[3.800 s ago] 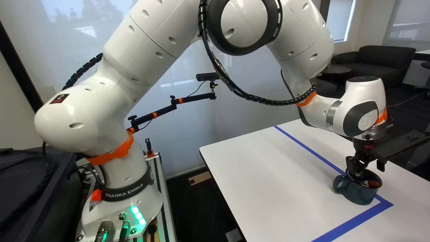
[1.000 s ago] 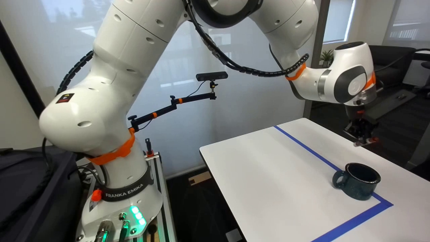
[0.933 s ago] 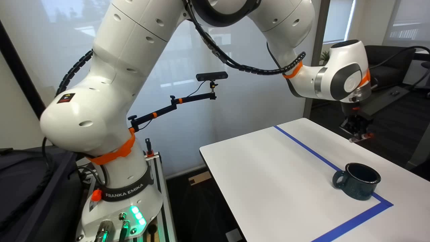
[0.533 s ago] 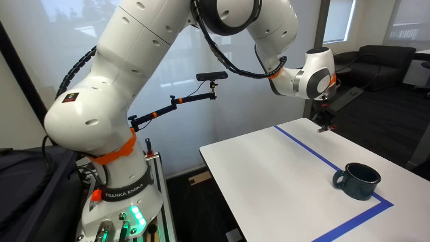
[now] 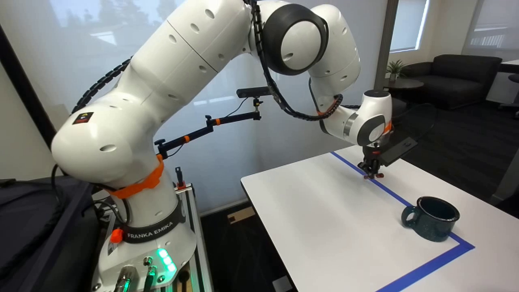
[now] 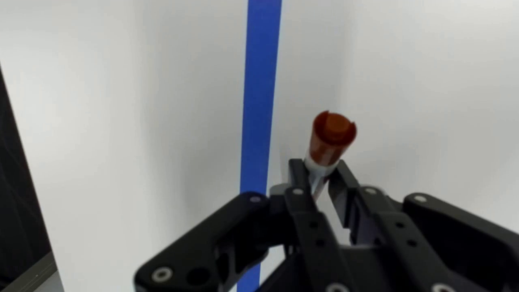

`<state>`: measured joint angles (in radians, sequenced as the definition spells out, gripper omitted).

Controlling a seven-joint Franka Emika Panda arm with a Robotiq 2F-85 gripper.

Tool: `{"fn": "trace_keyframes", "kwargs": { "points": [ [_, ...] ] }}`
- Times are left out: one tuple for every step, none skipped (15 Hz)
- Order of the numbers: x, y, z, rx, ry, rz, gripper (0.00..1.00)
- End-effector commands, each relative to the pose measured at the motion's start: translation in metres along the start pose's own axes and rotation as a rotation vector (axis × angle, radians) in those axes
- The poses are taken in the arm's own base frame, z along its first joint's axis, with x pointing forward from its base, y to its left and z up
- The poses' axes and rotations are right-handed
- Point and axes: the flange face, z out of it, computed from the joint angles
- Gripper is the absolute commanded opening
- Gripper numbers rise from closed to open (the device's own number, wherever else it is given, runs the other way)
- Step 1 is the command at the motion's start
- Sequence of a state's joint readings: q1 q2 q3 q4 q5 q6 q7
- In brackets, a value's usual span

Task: Take the marker out of the cup

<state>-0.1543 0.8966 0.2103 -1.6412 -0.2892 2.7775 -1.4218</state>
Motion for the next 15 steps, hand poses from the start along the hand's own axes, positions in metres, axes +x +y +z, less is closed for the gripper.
{"fn": "trace_keyframes", "kwargs": {
  "points": [
    [-0.013, -0.008, 0.028, 0.023, 0.042, 0.014, 0.05],
    [-0.016, -0.01, 0.034, 0.033, 0.041, 0.017, 0.05],
    [-0.019, -0.011, 0.039, 0.036, 0.046, 0.023, 0.05],
    [-0.022, -0.013, 0.044, 0.041, 0.045, 0.022, 0.05],
    [-0.024, -0.013, 0.048, 0.046, 0.053, 0.022, 0.05],
    [-0.026, -0.014, 0.051, 0.052, 0.05, 0.024, 0.05],
    [-0.027, -0.014, 0.054, 0.055, 0.046, 0.024, 0.05],
    [-0.027, -0.012, 0.053, 0.048, 0.05, 0.024, 0.05],
    [-0.027, -0.01, 0.051, 0.042, 0.047, 0.021, 0.27],
    [-0.026, -0.006, 0.047, 0.031, 0.045, 0.017, 0.46],
    [-0.025, -0.003, 0.041, 0.02, 0.04, 0.014, 0.51],
    [-0.024, 0.001, 0.036, 0.011, 0.034, 0.007, 0.59],
    [-0.023, 0.005, 0.027, -0.003, 0.03, 0.008, 0.66],
    [-0.022, 0.01, 0.018, -0.015, 0.024, 0.008, 0.75],
    [-0.02, 0.014, 0.006, -0.031, 0.018, 0.007, 0.81]
  ]
}}
